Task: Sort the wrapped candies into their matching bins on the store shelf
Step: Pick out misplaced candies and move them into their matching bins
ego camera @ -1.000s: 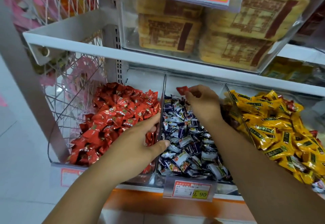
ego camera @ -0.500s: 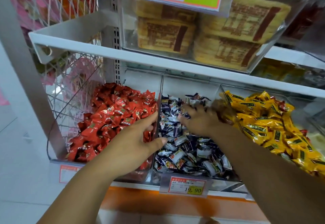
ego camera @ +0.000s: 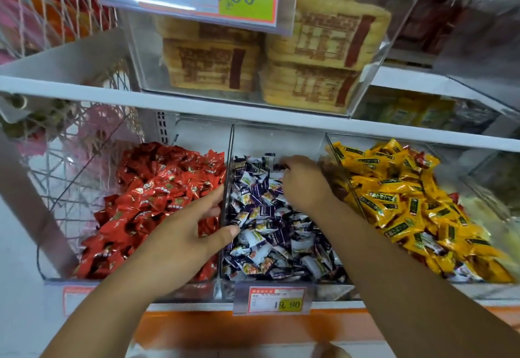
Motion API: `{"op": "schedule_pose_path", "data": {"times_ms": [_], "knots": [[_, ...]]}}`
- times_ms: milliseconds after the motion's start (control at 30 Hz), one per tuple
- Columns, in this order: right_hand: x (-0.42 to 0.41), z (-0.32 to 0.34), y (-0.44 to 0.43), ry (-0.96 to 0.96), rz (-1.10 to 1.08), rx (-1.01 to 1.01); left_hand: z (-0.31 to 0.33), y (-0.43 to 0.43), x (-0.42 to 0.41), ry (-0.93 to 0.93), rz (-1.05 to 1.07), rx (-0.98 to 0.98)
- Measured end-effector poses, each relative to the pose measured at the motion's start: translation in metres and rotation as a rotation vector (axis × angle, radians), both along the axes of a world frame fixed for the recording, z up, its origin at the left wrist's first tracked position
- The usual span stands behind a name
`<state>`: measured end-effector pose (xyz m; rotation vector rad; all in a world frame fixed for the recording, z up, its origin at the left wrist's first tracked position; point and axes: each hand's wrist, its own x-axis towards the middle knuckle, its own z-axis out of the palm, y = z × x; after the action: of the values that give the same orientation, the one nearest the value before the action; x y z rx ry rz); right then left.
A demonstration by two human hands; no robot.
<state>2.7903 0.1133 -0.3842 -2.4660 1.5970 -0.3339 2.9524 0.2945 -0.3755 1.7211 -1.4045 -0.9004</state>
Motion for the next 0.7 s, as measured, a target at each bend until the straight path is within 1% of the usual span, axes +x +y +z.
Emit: {"op": "schedule_pose_path", "data": {"times_ms": [33,100,133,200,267,400,467,500,533,567,600,633,700], "knots": [[0.001,-0.004,-0.013,0.057,-0.052,0.021,0.001,0.0,0.0,0.007,0.005,0.001],[0.006,-0.014,-0.028,0.177,-0.075,0.183,-0.001,0.0,0.002,0.003,0.002,0.002],[0.008,-0.02,-0.029,0.208,-0.057,0.264,-0.002,0.0,0.003,0.001,-0.005,0.005],[0.011,-0.029,-0.019,0.214,-0.012,0.364,-0.001,0.0,0.004,0.016,-0.02,0.001],[0.011,-0.028,-0.002,0.217,0.043,0.422,-0.001,0.0,0.005,0.014,-0.035,-0.013],[-0.002,-0.009,0.034,0.355,0.14,0.452,-0.001,-0.001,0.003,0.027,-0.035,-0.017],[-0.006,0.004,0.044,0.374,0.177,0.495,-0.003,-0.001,0.003,0.028,-0.026,-0.026],[-0.005,0.011,0.044,0.334,0.188,0.483,-0.005,-0.001,0.003,0.021,-0.022,-0.032],[-0.002,0.018,0.04,0.262,0.186,0.411,-0.006,-0.001,0.004,0.014,-0.017,-0.033],[0.003,0.023,0.029,0.188,0.163,0.29,-0.008,-0.002,0.005,0.008,-0.012,-0.027],[0.009,0.024,0.015,0.138,0.095,0.181,-0.008,-0.002,0.006,0.002,-0.011,-0.02],[0.013,0.022,-0.001,0.113,0.017,0.105,-0.009,-0.002,0.006,-0.004,-0.012,-0.015],[0.02,0.011,-0.028,0.147,-0.08,0.073,-0.009,-0.001,0.007,-0.005,-0.013,-0.019]]}}
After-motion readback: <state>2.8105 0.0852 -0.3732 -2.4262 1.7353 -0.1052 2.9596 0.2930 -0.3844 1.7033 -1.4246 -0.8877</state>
